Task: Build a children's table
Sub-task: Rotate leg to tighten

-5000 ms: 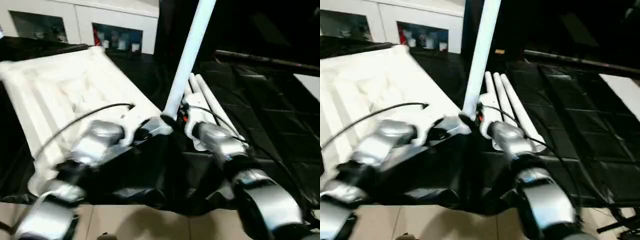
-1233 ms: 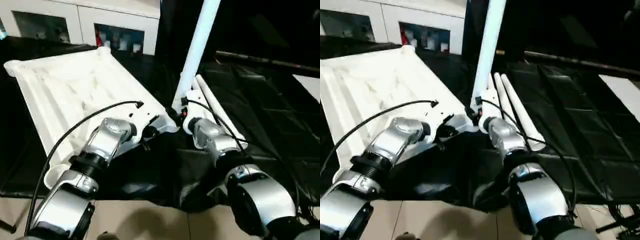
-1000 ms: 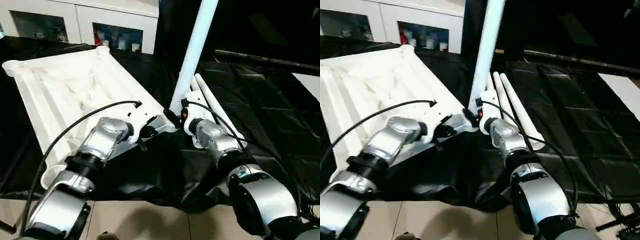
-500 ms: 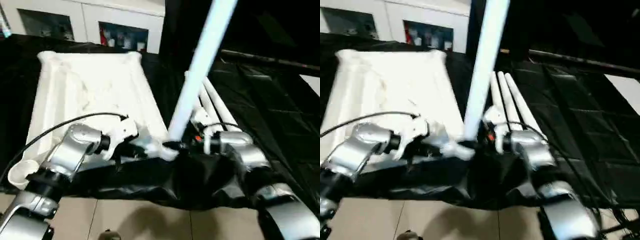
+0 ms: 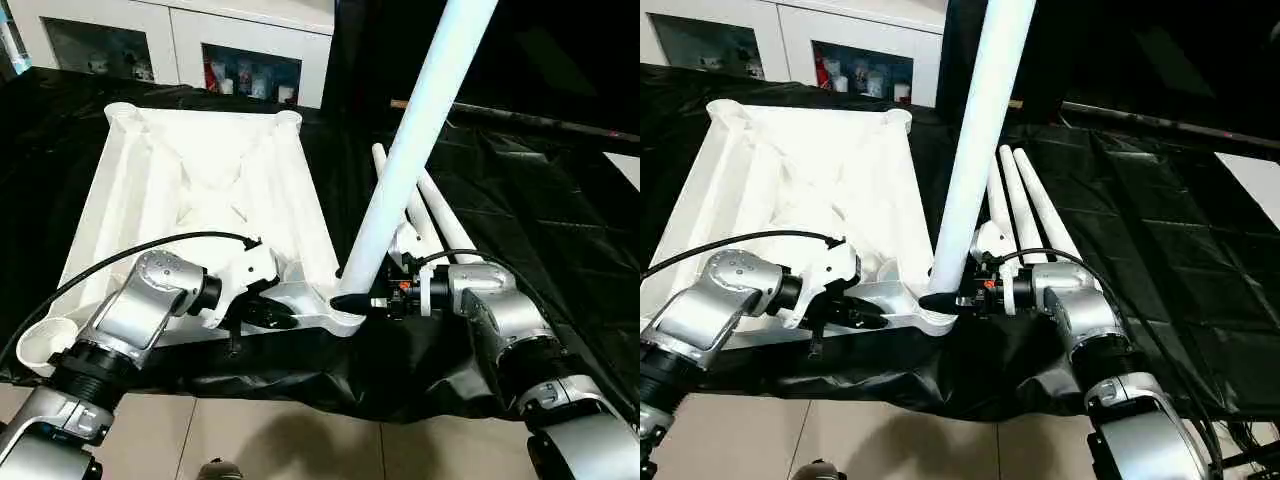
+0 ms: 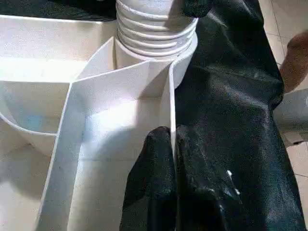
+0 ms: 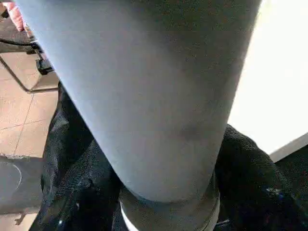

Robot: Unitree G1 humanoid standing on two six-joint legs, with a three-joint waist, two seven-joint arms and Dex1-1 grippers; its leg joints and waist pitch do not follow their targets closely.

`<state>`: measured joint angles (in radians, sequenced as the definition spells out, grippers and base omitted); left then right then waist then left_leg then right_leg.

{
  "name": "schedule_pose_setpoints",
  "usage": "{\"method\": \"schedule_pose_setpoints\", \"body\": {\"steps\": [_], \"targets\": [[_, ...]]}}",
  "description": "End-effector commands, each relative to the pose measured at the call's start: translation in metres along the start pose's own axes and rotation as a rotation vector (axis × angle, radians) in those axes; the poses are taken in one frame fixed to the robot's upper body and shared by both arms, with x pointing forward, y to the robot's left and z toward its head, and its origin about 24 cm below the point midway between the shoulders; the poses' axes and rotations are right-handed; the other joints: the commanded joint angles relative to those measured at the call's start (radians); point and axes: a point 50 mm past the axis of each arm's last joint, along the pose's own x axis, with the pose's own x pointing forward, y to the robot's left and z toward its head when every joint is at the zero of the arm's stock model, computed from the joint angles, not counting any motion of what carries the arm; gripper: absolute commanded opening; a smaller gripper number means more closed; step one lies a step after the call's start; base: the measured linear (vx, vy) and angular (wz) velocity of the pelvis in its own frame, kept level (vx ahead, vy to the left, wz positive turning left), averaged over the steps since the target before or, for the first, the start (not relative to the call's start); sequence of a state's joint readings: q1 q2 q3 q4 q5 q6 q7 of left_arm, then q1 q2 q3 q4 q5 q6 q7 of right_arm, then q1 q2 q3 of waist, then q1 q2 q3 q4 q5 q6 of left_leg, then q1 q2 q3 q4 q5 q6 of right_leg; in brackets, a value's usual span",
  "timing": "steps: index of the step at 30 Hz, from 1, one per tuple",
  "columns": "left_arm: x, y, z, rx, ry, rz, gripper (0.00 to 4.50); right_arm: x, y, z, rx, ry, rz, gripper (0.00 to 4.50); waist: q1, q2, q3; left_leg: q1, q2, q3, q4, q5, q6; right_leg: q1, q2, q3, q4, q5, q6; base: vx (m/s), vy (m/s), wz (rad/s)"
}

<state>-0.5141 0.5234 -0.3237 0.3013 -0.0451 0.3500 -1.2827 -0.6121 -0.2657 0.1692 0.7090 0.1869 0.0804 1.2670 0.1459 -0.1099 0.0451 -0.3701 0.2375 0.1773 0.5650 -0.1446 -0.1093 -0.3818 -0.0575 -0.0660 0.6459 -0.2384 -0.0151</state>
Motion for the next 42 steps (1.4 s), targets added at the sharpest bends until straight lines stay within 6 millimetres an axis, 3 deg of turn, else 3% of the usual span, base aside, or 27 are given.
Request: {"method": "schedule_pose_setpoints", "body": {"steps": [1, 3, 4, 5, 7, 8, 10, 13, 16, 19, 20, 21, 23, 28, 30, 32, 35, 36, 37, 38, 42], "targets": [[0.014, -0.009, 0.008, 0.007, -0.058, -0.093, 0.00, -0.006, -0.008, -0.007, 0.034, 0.019, -0.126, 2.36, -0.004, 0.009, -0.053, 0.018, 0.005, 0.005, -0.056, -0.180, -0.003, 0.037, -0.075, 0.048, -0.080, -0.079, -0.174, 0.000, 0.000, 0.00], [0.021, 0.008, 0.007, -0.021, -0.038, 0.089, 0.00, -0.001, -0.025, -0.016, 0.072, 0.046, -0.405, 2.36, -0.010, 0.011, -0.050, 0.020, 0.003, 0.004, -0.060, -0.203, -0.019, 0.032, -0.076, 0.048, -0.086, -0.127, -0.169, 0.000, 0.000, 0.00], [0.021, 0.009, 0.008, -0.025, -0.037, 0.104, 0.00, -0.001, -0.026, -0.017, 0.078, 0.046, -0.426, 2.35, -0.015, 0.011, -0.048, 0.020, 0.004, 0.004, -0.062, -0.216, -0.030, 0.030, -0.077, 0.048, -0.087, -0.155, -0.167, 0.000, 0.000, 0.00], [0.026, 0.022, 0.009, -0.058, -0.025, 0.234, 0.00, 0.000, -0.035, -0.021, 0.135, 0.047, -0.594, 2.35, -0.019, 0.014, -0.046, 0.022, 0.003, 0.001, -0.063, -0.251, -0.056, 0.029, -0.080, 0.048, -0.092, -0.240, -0.154, 0.000, 0.000, 0.00], [0.028, 0.026, 0.010, -0.071, -0.020, 0.276, 0.00, 0.001, -0.037, -0.022, 0.158, 0.045, -0.644, 2.34, -0.027, 0.011, -0.049, 0.021, 0.003, -0.003, -0.064, -0.261, -0.074, 0.032, -0.083, 0.048, -0.096, -0.291, -0.131, 0.000, 0.000, 0.00], [0.033, 0.037, 0.013, -0.140, -0.018, 0.399, 0.00, 0.003, -0.044, -0.025, 0.249, 0.025, -0.804, 2.28, -0.033, 0.010, -0.048, 0.024, 0.004, 0.001, -0.061, -0.275, -0.063, 0.025, -0.082, 0.051, -0.099, -0.285, -0.130, 0.000, 0.000, 0.00], [0.038, 0.042, 0.017, -0.195, -0.025, 0.454, 0.00, 0.006, -0.046, -0.026, 0.310, 0.010, -0.901, 2.13, -0.034, 0.014, -0.051, 0.023, 0.002, -0.002, -0.060, -0.266, -0.065, 0.028, -0.081, 0.050, -0.096, -0.278, -0.128, 0.000, 0.000, 0.00], [0.048, 0.047, 0.023, -0.245, -0.021, 0.514, 0.00, 0.017, -0.046, -0.028, 0.388, 0.001, -0.999, 2.08, -0.035, 0.013, -0.056, 0.021, 0.001, 0.001, -0.057, -0.230, -0.062, 0.028, -0.076, 0.049, -0.087, -0.167, -0.137, 0.000, 0.000, 0.00], [0.052, 0.047, 0.025, -0.218, -0.005, 0.517, 0.00, 0.029, -0.044, -0.024, 0.365, 0.007, -0.971, 2.06, -0.032, 0.012, -0.059, 0.013, -0.002, 0.002, -0.055, -0.188, -0.037, 0.035, -0.073, 0.048, -0.081, -0.071, -0.139, 0.000, 0.000, 0.00], [0.055, 0.046, 0.025, -0.194, 0.005, 0.514, 0.00, 0.036, -0.043, -0.020, 0.325, 0.015, -0.956, 2.06, -0.032, 0.011, -0.055, 0.016, -0.001, 0.003, -0.056, -0.210, -0.035, 0.033, -0.074, 0.048, -0.085, -0.102, -0.137, 0.000, 0.000, 0.00], [0.055, 0.046, 0.025, -0.190, 0.006, 0.512, 0.00, 0.037, -0.042, -0.019, 0.312, 0.017, -0.953, 2.06, -0.033, 0.011, -0.053, 0.018, 0.000, 0.002, -0.058, -0.241, -0.038, 0.029, -0.076, 0.048, -0.092, -0.153, -0.129, 0.000, 0.000, 0.00], [0.055, 0.046, 0.024, -0.180, 0.011, 0.504, 0.00, 0.040, -0.042, -0.018, 0.299, 0.009, -0.926, 2.40, -0.033, 0.009, -0.053, 0.019, 0.001, 0.002, -0.058, -0.252, -0.037, 0.028, -0.078, 0.048, -0.093, -0.172, -0.126, 0.000, 0.000, 0.00], [0.054, 0.044, 0.022, -0.162, 0.018, 0.491, 0.00, 0.044, -0.041, -0.013, 0.298, -0.028, -0.875, 2.61, -0.032, 0.008, -0.053, 0.017, 0.002, 0.001, -0.058, -0.264, -0.035, 0.029, -0.080, 0.049, -0.096, -0.209, -0.116, 0.000, 0.000, 0.00], [0.051, 0.038, 0.022, -0.103, -0.005, 0.414, 0.00, 0.040, -0.042, -0.006, 0.261, -0.066, -0.791, 2.93, -0.034, 0.008, -0.054, 0.012, 0.003, 0.001, -0.059, -0.226, -0.026, 0.032, -0.077, 0.048, -0.089, -0.151, -0.130, 0.000, 0.000, 0.00], [0.047, 0.035, 0.021, -0.080, -0.013, 0.369, 0.00, 0.037, -0.041, -0.003, 0.231, -0.075, -0.704, 3.21, -0.035, 0.003, -0.054, 0.011, 0.003, 0.001, -0.058, -0.219, -0.017, 0.034, -0.076, 0.047, -0.088, -0.136, -0.138, 0.000, 0.000, 0.00], [0.042, 0.032, 0.021, -0.057, -0.030, 0.311, 0.00, 0.031, -0.039, -0.001, 0.193, -0.084, -0.602, 3.21, -0.034, 0.006, -0.054, 0.012, 0.004, 0.003, -0.056, -0.204, -0.003, 0.035, -0.077, 0.048, -0.086, -0.108, -0.151, 0.000, 0.000, 0.00], [0.032, 0.022, 0.020, -0.012, -0.074, 0.180, 0.00, 0.012, -0.035, -0.001, 0.100, -0.053, -0.445, 3.21, -0.028, 0.002, -0.056, 0.009, 0.004, 0.005, -0.052, -0.155, 0.020, 0.041, -0.076, 0.048, -0.077, -0.031, -0.171, 0.000, 0.000, 0.00], [0.030, 0.019, 0.019, -0.001, -0.081, 0.142, 0.00, 0.007, -0.035, -0.001, 0.080, -0.043, -0.416, 3.21, -0.028, 0.002, -0.055, 0.011, 0.004, 0.006, -0.053, -0.151, 0.023, 0.039, -0.075, 0.048, -0.077, -0.024, -0.175, 0.000, 0.000, 0.00], [0.028, 0.016, 0.019, 0.009, -0.086, 0.105, 0.00, 0.002, -0.034, -0.001, 0.064, -0.037, -0.382, 3.21, -0.025, 0.010, -0.055, 0.014, 0.006, 0.006, -0.053, -0.155, 0.028, 0.038, -0.076, 0.048, -0.077, -0.021, -0.184, 0.000, 0.000, 0.00], [0.026, 0.011, 0.018, -0.004, -0.081, 0.048, 0.00, -0.005, -0.031, -0.001, 0.051, -0.035, -0.319, 3.21, -0.022, 0.005, -0.055, 0.015, 0.006, 0.008, -0.051, -0.154, 0.031, 0.039, -0.075, 0.048, -0.076, -0.016, -0.188, 0.000, 0.000, 0.00], [0.021, 0.001, 0.010, -0.018, -0.033, -0.055, 0.00, -0.015, -0.024, 0.001, 0.024, -0.024, -0.203, 3.21, -0.016, 0.007, -0.052, 0.016, 0.008, 0.007, -0.056, -0.173, 0.024, 0.038, -0.075, 0.047, -0.080, -0.050, -0.188, 0.000, 0.000, 0.00]]}}
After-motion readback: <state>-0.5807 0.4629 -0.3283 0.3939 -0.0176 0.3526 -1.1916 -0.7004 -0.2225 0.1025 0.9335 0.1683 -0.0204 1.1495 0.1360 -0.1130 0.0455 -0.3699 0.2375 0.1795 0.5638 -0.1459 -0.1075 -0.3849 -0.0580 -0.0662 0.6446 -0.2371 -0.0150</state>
